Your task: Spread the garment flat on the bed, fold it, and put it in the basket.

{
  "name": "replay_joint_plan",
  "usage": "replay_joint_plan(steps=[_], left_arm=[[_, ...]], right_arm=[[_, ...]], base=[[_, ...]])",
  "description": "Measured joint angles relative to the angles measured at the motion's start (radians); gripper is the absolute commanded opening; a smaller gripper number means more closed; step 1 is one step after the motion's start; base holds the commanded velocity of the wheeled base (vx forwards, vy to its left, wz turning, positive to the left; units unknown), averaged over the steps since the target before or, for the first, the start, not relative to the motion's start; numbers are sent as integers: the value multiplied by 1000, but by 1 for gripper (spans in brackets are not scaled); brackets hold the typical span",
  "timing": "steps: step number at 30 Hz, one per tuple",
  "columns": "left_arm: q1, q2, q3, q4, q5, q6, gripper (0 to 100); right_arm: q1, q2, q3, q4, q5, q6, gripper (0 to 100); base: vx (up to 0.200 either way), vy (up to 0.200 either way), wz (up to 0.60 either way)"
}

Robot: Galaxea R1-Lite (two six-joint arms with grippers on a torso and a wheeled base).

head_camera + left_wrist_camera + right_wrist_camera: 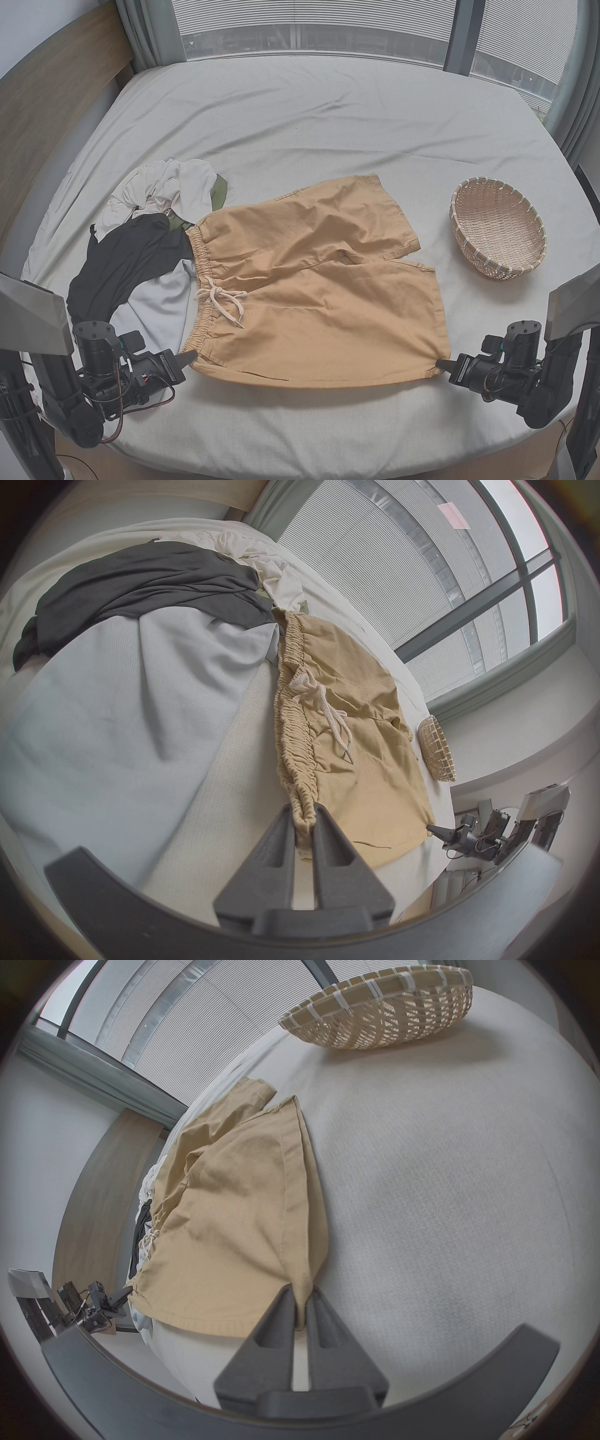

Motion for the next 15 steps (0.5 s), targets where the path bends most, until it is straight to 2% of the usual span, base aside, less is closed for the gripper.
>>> replay_joint_plan(steps=[4, 15], left_arm=[[5, 10, 2, 0, -2, 28, 0], [-1, 21, 6, -3, 3, 31, 0]], right_arm=[[3, 29, -5, 0, 3, 2, 100], [9, 55, 6, -8, 23, 8, 100]], base=[[0, 0, 0], [0, 0, 0]])
